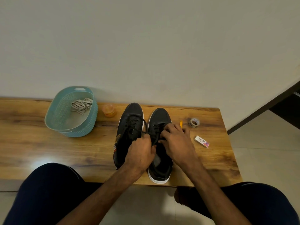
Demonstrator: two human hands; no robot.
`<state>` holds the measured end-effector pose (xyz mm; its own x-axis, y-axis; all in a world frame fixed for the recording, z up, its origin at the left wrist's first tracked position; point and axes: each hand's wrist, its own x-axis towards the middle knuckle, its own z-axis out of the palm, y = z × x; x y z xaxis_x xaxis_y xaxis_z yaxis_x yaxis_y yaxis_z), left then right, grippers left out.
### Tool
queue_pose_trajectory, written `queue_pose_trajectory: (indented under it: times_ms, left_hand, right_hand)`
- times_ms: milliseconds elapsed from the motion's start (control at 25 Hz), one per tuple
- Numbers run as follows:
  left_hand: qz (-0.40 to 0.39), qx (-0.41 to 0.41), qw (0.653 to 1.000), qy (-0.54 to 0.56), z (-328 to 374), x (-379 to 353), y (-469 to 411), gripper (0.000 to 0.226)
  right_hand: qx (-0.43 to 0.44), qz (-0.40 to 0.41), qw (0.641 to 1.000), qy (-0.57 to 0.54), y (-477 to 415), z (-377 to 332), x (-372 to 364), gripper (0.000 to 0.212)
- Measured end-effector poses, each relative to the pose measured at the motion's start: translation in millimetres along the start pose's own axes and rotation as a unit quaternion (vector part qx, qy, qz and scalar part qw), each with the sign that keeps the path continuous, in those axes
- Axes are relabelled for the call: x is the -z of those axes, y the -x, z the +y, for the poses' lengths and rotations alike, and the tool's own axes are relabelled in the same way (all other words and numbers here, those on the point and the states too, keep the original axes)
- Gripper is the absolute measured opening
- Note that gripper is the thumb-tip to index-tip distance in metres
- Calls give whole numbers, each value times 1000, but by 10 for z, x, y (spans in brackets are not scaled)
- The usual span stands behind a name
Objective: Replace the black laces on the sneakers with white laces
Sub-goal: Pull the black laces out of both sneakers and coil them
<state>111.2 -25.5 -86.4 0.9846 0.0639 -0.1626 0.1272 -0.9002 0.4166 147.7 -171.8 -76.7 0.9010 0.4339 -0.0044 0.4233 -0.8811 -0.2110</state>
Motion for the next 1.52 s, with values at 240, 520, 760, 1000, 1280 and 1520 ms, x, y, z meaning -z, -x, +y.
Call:
queue_pose_trajectory:
  times_ms: [240,520,760,1000,1280,1520]
  left_hand:
    - [-7,4,1000,16,-30,7,-10,23]
    - [1,-10,1000,3,6,7,8,23]
    - [-3,2,1000,10,-27,25,-3,20]
    - [13,-32,998,-46,-13,100,10,37]
    - [66,-186,980,-8,-37,199,-304,30]
    - [44,-173,983,-52,-9,54,-292,20]
  right_hand:
    - [-118,99,963,-221,-9,505,265,8]
    - [3,-49,999,-2,1,7,36,32]
    - [-96,100,952,-274,-46,399,205,9]
    - [-194,13,972,-135,27,568,196,21]
    - [-174,-2,969,-175,-5,434,185,22]
    - [-162,-163,952,-203,66,157,185,29]
